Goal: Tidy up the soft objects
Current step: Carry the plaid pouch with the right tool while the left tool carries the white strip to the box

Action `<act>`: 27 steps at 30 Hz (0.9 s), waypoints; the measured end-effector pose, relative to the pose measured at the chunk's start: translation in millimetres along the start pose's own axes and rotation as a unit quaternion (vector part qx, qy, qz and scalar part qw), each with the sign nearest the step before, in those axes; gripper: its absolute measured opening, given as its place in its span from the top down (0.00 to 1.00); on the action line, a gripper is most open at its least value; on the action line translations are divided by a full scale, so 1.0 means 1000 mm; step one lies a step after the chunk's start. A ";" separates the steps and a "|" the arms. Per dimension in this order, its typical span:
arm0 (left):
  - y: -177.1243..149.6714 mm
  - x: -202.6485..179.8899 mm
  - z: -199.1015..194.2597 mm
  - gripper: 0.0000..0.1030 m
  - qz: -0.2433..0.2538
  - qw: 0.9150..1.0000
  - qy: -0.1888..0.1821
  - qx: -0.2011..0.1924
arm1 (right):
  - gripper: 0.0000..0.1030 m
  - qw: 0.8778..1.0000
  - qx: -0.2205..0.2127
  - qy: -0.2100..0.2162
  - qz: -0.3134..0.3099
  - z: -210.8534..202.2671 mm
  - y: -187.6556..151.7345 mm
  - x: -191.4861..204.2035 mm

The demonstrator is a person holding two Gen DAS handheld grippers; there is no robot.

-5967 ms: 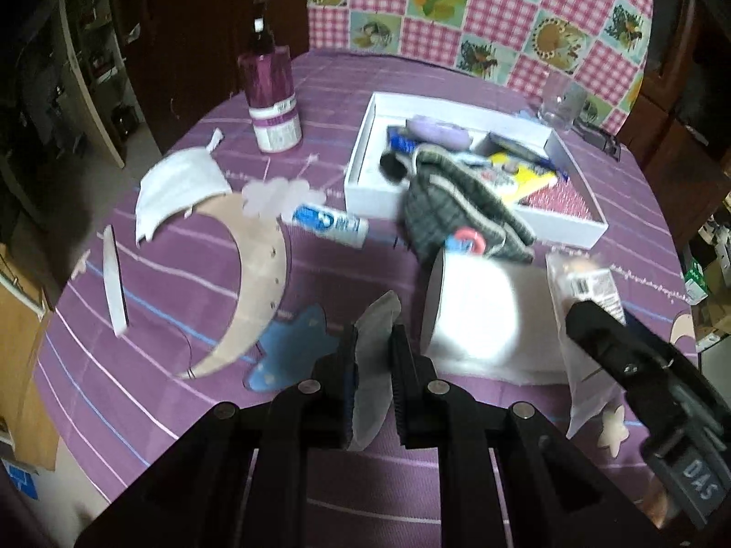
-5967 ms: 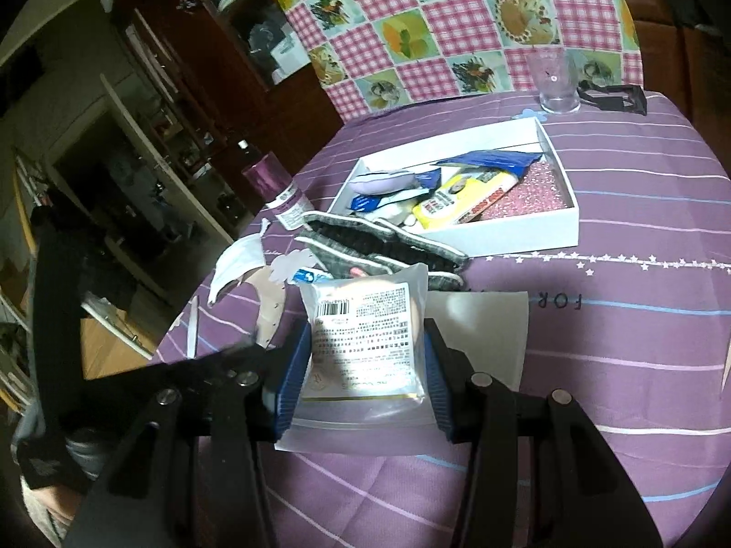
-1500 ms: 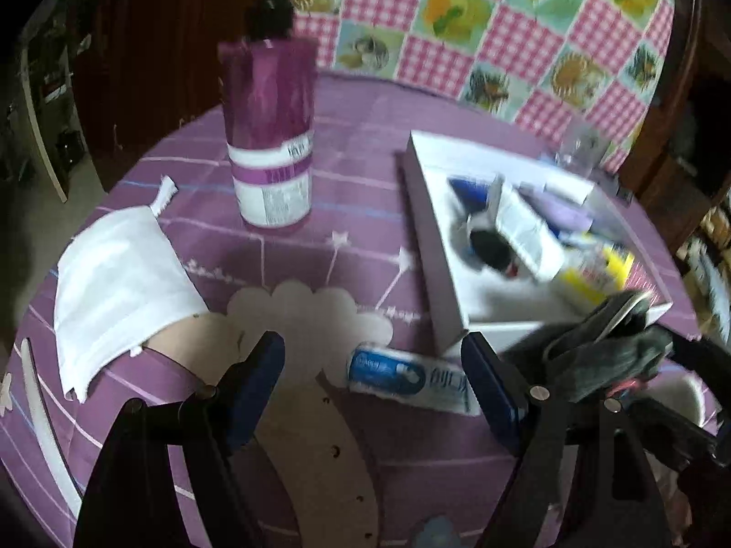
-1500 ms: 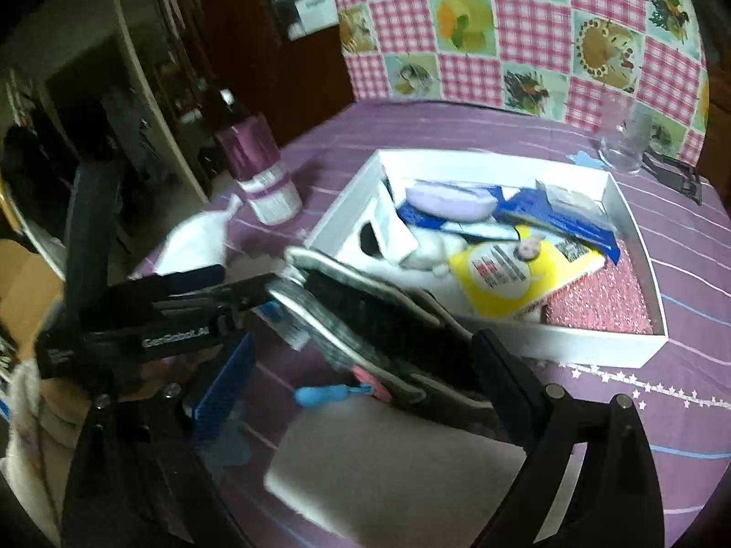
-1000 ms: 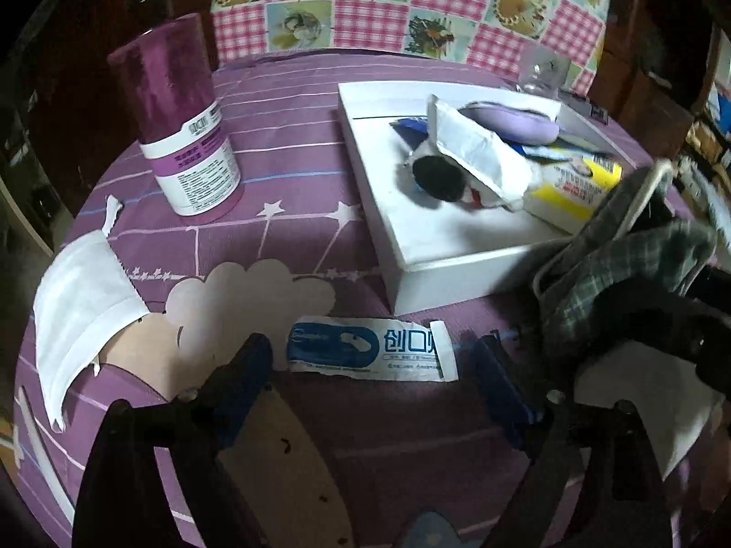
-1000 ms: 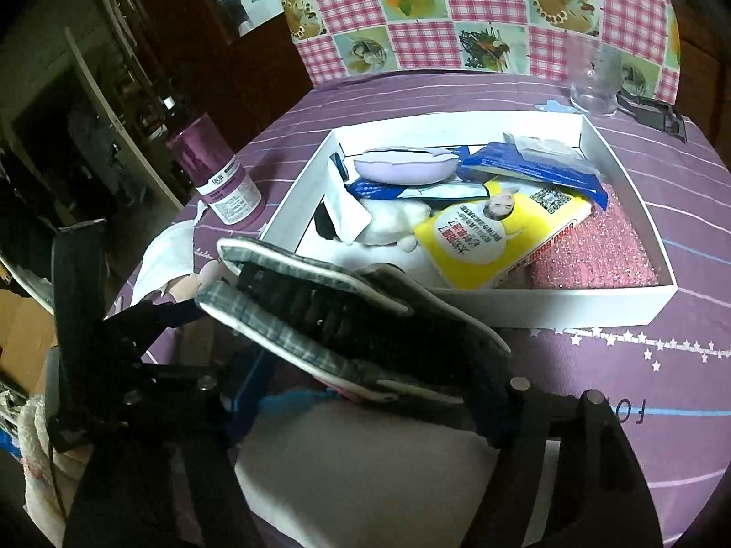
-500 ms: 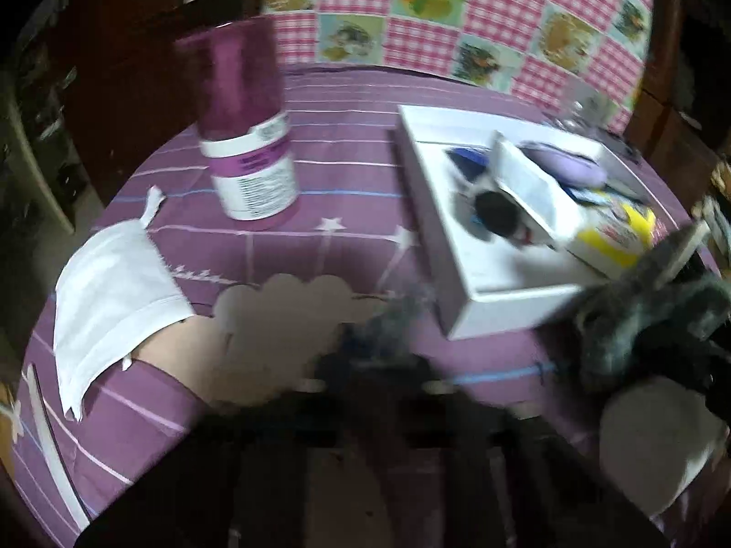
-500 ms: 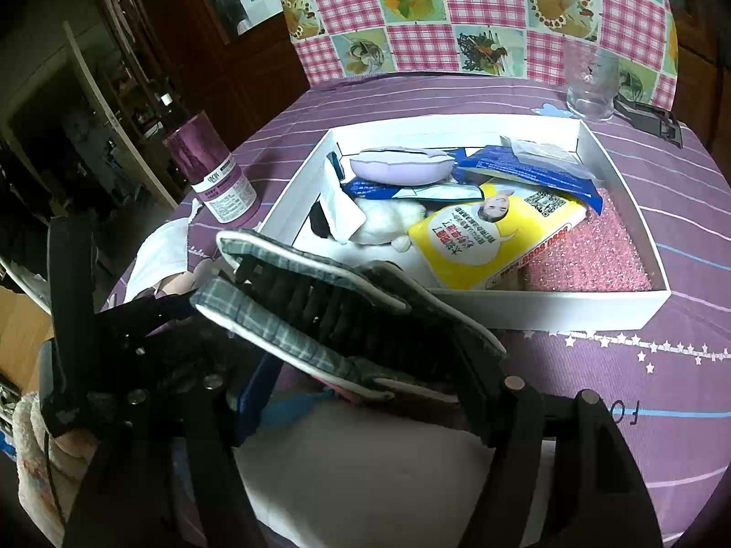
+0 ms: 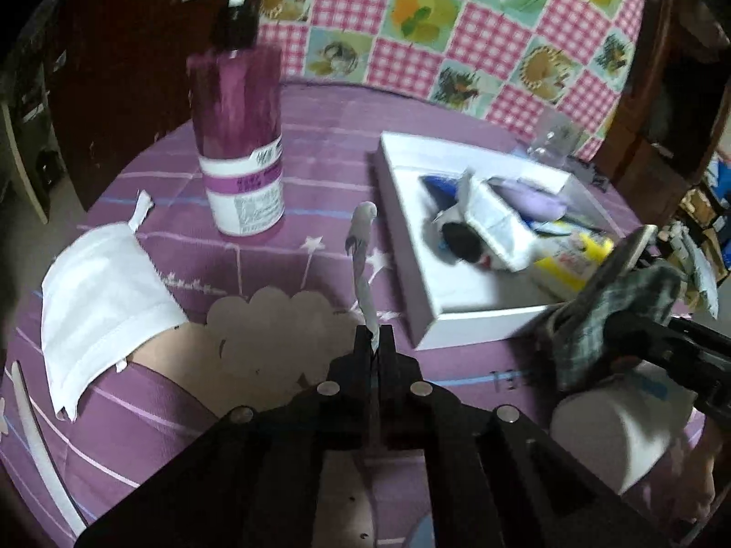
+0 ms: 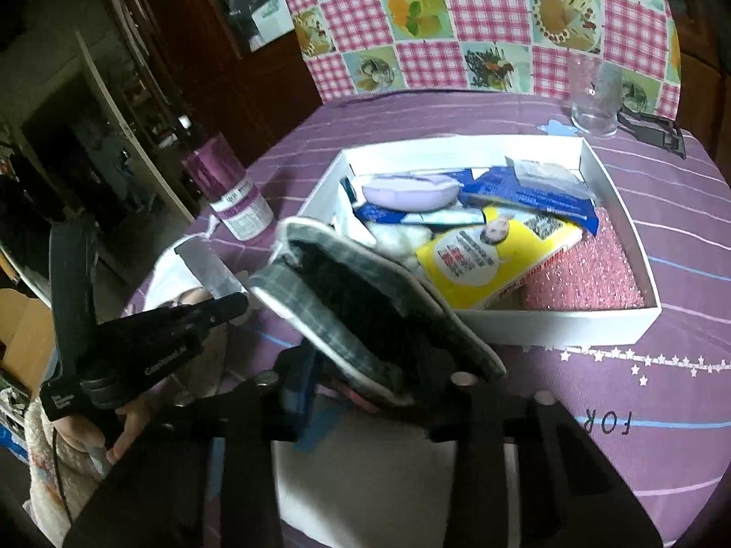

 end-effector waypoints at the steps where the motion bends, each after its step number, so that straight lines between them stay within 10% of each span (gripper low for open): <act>1: 0.001 -0.002 -0.003 0.99 0.001 1.000 -0.004 -0.004 | 0.69 1.000 -0.001 0.001 0.000 -0.001 0.001 0.000; 27: 0.053 -0.088 -0.047 0.99 0.103 0.992 0.028 -0.062 | 0.77 0.988 -0.105 0.039 0.102 -0.072 0.060 -0.042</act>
Point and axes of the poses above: each gripper's, at about its wrist camera, not at the fingertips, and z roughly the way its jaws point, x to its left, y to its top, the point moved 7 cm from there along z, roughly the way its jaws point, and after that the axes turned 9 degrees about -x, right-handed, at the moved point
